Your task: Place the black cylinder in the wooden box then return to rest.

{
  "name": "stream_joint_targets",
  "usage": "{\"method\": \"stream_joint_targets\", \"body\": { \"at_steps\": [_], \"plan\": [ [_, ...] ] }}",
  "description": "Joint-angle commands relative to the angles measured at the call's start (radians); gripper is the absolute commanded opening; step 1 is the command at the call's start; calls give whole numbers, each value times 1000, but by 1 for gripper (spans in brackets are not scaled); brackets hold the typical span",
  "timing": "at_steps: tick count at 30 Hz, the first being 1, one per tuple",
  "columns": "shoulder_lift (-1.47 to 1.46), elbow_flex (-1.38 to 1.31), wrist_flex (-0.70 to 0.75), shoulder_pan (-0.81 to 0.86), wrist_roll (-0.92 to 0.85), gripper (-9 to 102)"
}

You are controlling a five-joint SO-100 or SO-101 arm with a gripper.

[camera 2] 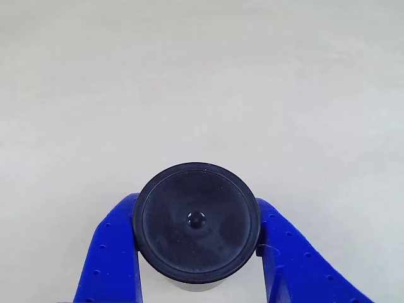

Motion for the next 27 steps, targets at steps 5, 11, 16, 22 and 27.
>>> {"method": "stream_joint_targets", "body": {
  "at_steps": [5,11,16,22,27],
  "plan": [
    [-380,123,-34,-9,-21,18],
    [-543,314,-74,-15,-23,18],
    [-707,535,-135,-29,-28,18],
    [-911,775,-146,-44,-46,18],
    [-1074,962,-173,-44,-49,18]
  ]
}}
